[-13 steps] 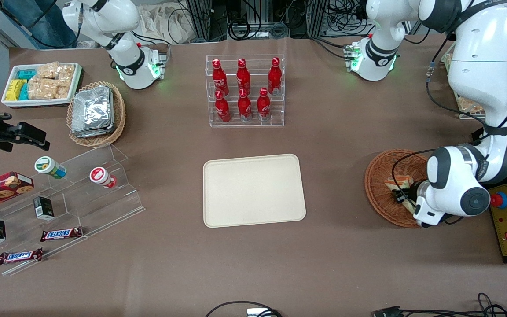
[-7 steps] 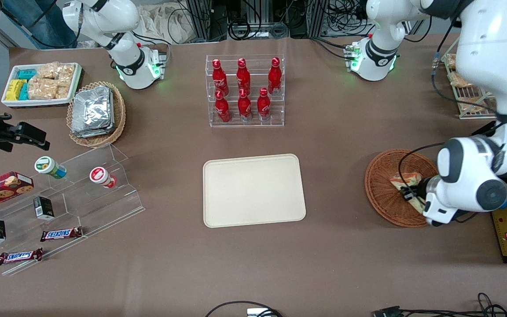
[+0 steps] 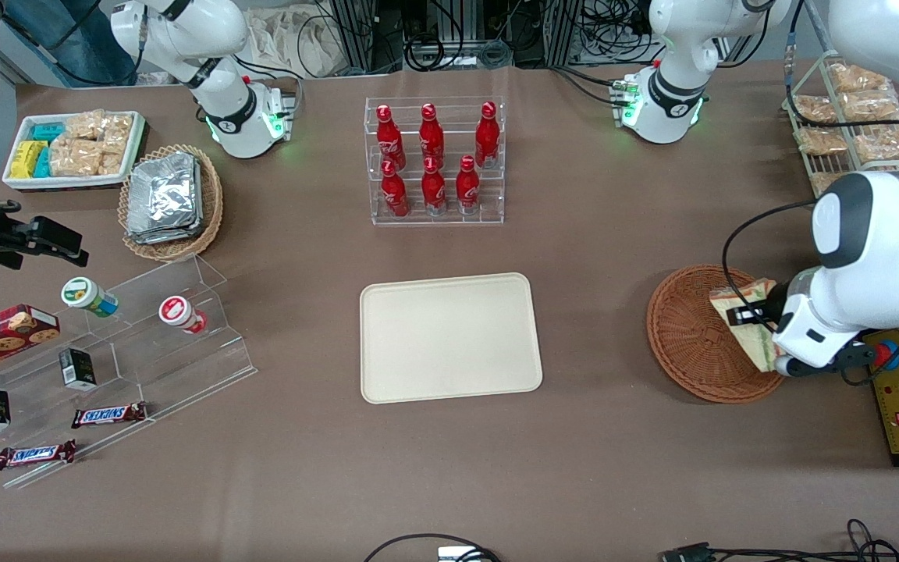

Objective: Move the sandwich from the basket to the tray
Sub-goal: 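Carry the sandwich with the left gripper over the cream tray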

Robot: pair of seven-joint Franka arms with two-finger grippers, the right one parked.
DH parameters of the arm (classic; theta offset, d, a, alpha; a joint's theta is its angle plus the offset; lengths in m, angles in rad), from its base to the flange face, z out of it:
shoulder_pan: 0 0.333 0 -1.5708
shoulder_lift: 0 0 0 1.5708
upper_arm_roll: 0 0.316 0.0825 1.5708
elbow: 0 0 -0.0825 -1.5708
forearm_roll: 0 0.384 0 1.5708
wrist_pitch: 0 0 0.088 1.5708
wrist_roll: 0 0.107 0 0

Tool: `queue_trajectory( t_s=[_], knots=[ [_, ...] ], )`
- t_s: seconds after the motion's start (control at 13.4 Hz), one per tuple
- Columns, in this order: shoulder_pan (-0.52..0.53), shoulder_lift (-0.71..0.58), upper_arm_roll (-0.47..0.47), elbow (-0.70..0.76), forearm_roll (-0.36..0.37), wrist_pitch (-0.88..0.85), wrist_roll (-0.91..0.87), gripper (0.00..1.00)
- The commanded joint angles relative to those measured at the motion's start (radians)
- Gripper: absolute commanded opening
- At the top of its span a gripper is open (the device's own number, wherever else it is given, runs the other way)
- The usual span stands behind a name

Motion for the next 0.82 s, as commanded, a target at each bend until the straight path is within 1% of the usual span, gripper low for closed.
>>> queue_trajectory(
  t_s=[0.0, 0.3, 0.52, 0.6, 0.75],
  knots=[
    [-0.005, 0.028, -0.086, 0.086, 0.002, -0.056, -0.034, 0.45],
    [-0.008, 0.061, -0.224, 0.092, 0.013, -0.058, -0.163, 0.45],
    [-0.008, 0.098, -0.309, 0.101, 0.013, -0.049, -0.214, 0.45],
    [-0.031, 0.118, -0.327, 0.118, 0.015, -0.047, -0.243, 0.45],
    [-0.097, 0.167, -0.326, 0.166, 0.021, -0.047, -0.307, 0.45]
  ],
)
